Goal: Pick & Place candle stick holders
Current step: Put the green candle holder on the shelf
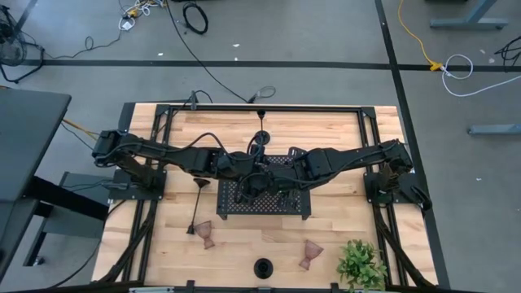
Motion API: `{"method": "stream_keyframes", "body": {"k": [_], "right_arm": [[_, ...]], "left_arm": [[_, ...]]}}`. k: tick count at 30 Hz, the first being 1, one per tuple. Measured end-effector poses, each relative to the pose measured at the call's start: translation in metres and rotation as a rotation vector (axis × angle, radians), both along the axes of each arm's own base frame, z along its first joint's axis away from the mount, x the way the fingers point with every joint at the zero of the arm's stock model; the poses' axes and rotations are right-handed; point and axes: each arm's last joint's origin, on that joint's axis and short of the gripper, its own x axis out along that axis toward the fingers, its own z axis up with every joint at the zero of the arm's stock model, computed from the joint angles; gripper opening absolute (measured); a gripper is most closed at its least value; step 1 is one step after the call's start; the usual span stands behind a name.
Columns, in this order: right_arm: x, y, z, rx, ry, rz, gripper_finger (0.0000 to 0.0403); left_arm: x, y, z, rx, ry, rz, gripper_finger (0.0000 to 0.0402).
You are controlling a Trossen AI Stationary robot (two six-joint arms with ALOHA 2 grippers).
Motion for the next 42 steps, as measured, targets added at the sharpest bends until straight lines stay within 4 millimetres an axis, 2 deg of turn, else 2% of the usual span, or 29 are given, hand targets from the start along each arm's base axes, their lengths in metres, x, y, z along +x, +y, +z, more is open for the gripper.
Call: {"method": "stream_keyframes", "body": {"k": [5,13,19,31,34,37,39,42], "right_arm": [[0.000,0.000,0.000,-0.003,0.000,0.002,0.0132],[0.000,0.000,0.000,-0.008,-0.008,-0.008,0.0160],[0.000,0.000,0.000,-0.011,-0.007,-0.009,0.0156],[-0.010,-0.002,0.016,0.031,-0.054,-0.014,0.0148],[-0.027,-0.002,0.026,0.065,-0.020,-0.004,0.0149],[-0.040,-0.001,0.037,0.090,-0.036,-0.024,0.0147],[-0.050,-0.005,0.040,0.050,-0.012,-0.073,0.0143],[-0.062,-0.005,0.052,-0.016,-0.077,-0.099,0.0136]], "left_arm": [[0.000,0.000,-0.001,0.004,0.007,0.010,0.0321],[-0.002,0.002,-0.003,0.025,0.038,0.048,0.0321],[-0.004,0.003,-0.005,0.039,0.063,0.079,0.0321],[-0.016,0.010,0.008,0.004,0.058,0.141,0.0319],[-0.032,0.015,0.008,0.025,0.133,0.216,0.0319],[-0.043,0.023,0.019,0.049,0.114,0.316,0.0319],[-0.056,0.030,0.028,0.036,0.112,0.365,0.0319],[-0.081,0.035,0.041,-0.046,0.063,0.346,0.0319]]}}
